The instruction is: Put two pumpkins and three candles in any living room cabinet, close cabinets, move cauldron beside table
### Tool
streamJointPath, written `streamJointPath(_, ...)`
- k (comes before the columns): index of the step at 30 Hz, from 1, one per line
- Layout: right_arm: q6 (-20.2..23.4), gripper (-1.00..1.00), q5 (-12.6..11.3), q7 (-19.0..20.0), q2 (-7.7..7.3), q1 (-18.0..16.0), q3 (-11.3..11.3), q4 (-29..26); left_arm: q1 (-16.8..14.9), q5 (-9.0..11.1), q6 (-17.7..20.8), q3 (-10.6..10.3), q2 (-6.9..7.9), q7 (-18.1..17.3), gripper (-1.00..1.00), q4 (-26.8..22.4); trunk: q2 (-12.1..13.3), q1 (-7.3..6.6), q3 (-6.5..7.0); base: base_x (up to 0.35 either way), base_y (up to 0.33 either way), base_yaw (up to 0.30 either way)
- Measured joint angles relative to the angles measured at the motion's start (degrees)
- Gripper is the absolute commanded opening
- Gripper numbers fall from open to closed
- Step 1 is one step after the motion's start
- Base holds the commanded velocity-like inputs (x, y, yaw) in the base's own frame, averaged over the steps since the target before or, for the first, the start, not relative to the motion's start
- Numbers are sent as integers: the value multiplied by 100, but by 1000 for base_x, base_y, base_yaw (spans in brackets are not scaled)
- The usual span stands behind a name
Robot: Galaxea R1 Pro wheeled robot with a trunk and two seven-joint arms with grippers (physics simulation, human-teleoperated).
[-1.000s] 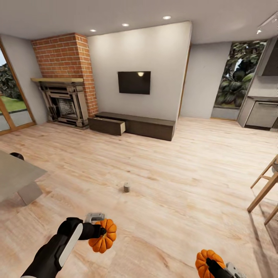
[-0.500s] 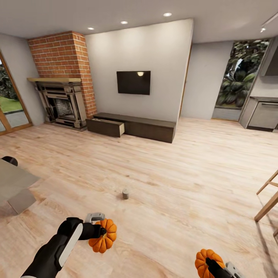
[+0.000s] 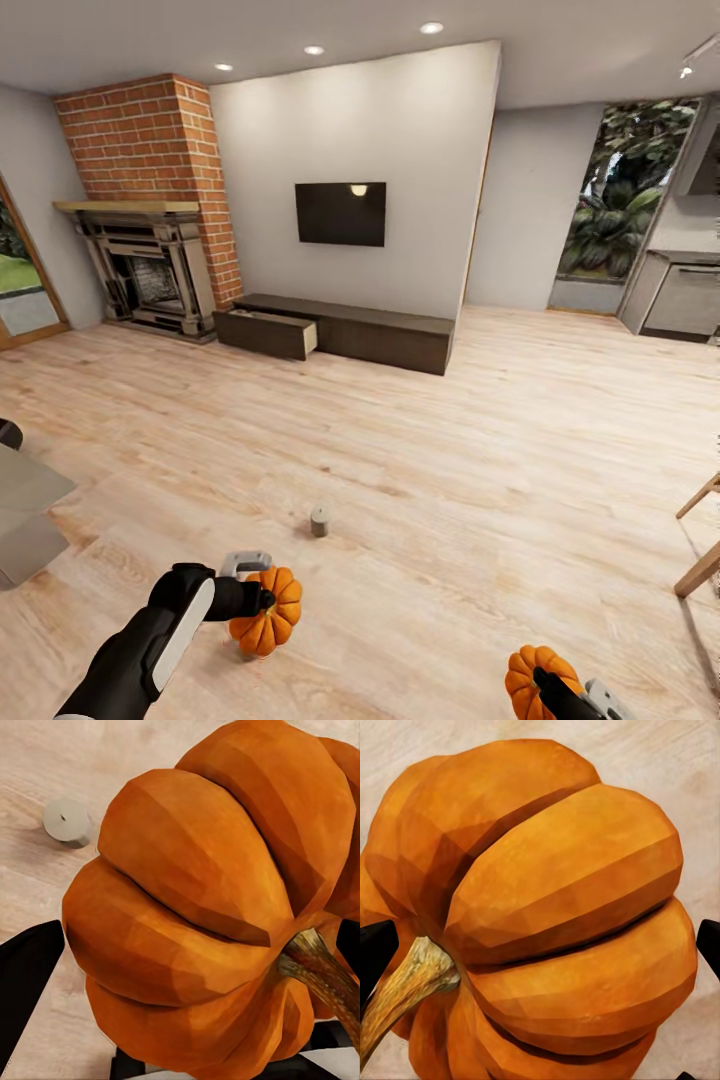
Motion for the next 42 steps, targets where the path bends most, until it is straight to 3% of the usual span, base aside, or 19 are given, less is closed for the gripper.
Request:
streamJointPath(17,1,-100,-1,2,0,-1,0,-1,0,3,1,1,0,-1,-100,-1,0,0,-41,297,0,-105)
streamJointPath(31,1,-100,-2,106,0,0,9,-2,0,21,0,-1,2,-6,-100,0,0,0,-77,309,-21,-228)
streamJointPath(42,1,-100,1,198,0,-1,8,-8,1,13,1,4,12,-10,-100,-7,0,0,-82,320,0,-20)
